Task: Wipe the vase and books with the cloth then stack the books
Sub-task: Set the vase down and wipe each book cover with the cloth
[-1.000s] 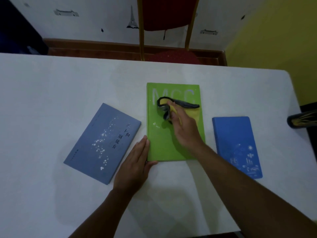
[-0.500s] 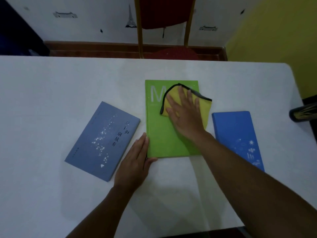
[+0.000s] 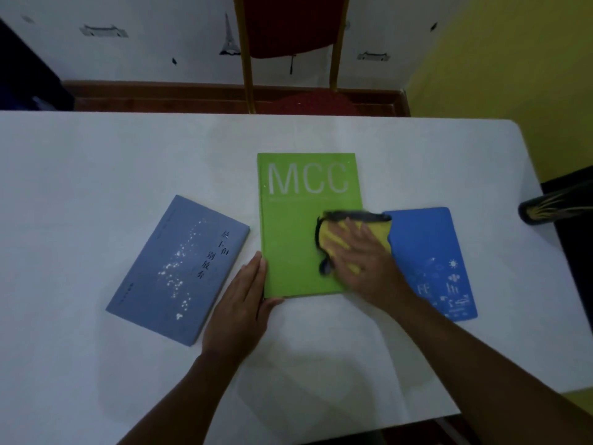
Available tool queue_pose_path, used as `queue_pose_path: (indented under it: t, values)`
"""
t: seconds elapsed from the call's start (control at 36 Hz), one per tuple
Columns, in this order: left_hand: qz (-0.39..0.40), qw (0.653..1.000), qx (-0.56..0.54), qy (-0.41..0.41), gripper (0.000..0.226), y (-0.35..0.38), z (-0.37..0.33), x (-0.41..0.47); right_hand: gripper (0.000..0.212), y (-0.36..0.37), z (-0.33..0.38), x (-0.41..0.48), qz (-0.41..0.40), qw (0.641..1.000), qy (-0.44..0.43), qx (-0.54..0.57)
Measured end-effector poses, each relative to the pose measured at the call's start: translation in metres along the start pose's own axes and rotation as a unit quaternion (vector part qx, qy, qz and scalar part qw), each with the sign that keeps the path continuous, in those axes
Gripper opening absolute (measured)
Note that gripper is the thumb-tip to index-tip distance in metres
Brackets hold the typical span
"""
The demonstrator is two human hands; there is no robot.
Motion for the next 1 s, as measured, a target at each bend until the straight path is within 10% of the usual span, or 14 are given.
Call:
queue_pose_path:
  t: [0.14, 0.44, 0.75, 1.0]
  values:
    - [0.005, 1.0, 0.003, -0.006, 0.071, 0.0, 0.0, 0.0, 0.041, 0.012, 0.03, 0.059, 0.007, 0.993, 0.117, -0.028]
    - [-0.002, 1.0, 0.002, -0.003, 0.069, 0.0, 0.001, -0.001, 0.045, 0.027, 0.052, -0.023, 0.045, 0.995, -0.049, -0.074]
    - [0.002, 1.0, 0.001, 0.005, 0.07, -0.001, -0.001, 0.001, 0.055, 0.014, 0.031, 0.128, 0.034, 0.976, 0.157, -0.145]
    - [-0.001, 1.0, -0.018, -0.008, 0.07, -0.003, 0.0, 0.001, 0.053, 0.055, 0.094, 0.073, 0.062, 0.992, -0.017, -0.11]
Point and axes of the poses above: each hand's wrist, its own x-axis towards the middle knuckle, its own y-axis out of the palm, z = x × y, the point moved 5 cm from there along x, towards the middle knuckle, and after that the axes turned 13 degrees about y, right-handed, at the moved point
